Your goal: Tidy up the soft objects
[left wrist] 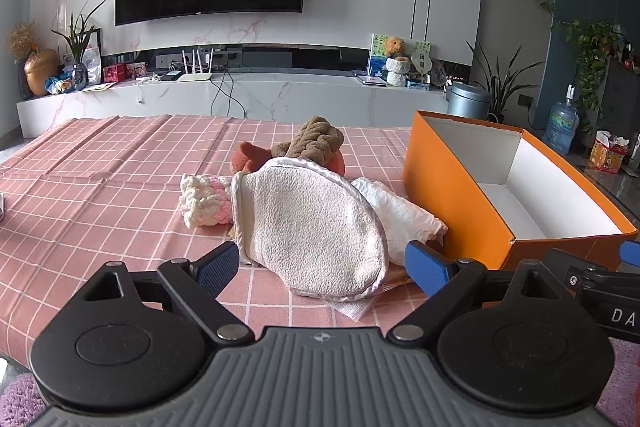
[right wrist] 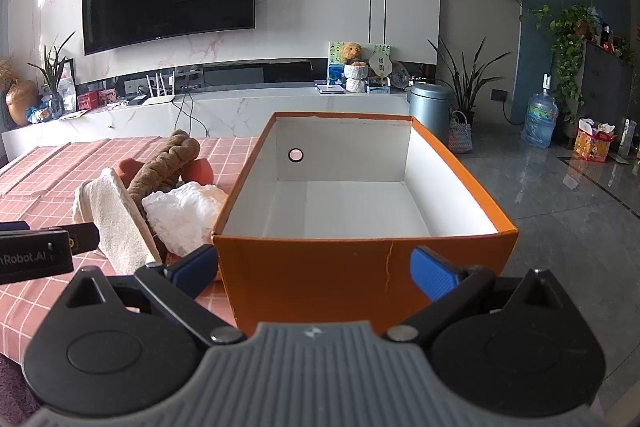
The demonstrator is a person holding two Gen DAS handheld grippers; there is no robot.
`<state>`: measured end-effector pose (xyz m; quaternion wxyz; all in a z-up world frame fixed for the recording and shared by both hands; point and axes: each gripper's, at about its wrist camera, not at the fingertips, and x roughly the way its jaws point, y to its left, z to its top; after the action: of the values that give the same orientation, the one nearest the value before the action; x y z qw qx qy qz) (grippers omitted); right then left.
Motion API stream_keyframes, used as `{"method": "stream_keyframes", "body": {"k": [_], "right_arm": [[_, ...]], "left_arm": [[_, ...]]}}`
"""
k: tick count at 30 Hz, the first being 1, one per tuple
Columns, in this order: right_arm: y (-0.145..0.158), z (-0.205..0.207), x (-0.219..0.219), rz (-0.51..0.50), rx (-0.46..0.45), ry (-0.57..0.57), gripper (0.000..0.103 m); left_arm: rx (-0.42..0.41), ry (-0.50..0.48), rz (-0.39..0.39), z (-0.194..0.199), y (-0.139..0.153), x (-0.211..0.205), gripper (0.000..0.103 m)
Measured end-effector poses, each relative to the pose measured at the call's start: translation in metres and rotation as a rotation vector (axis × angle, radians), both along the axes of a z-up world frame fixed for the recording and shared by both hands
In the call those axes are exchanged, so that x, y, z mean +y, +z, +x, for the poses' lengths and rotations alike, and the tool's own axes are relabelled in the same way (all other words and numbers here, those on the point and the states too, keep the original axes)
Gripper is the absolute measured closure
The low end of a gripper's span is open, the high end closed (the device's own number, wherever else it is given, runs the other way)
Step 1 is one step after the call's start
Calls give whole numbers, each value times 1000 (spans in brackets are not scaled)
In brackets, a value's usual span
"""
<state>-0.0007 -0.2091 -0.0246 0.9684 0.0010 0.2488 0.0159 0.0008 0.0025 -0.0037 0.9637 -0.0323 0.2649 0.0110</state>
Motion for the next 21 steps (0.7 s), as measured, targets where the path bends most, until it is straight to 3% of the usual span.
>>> {"method": "stream_keyframes", "body": {"k": [21], "right_arm": [[-1,1,0,-4,12,-8,2]], "left_arm": [[6,12,4,1,-1,2,0]]}}
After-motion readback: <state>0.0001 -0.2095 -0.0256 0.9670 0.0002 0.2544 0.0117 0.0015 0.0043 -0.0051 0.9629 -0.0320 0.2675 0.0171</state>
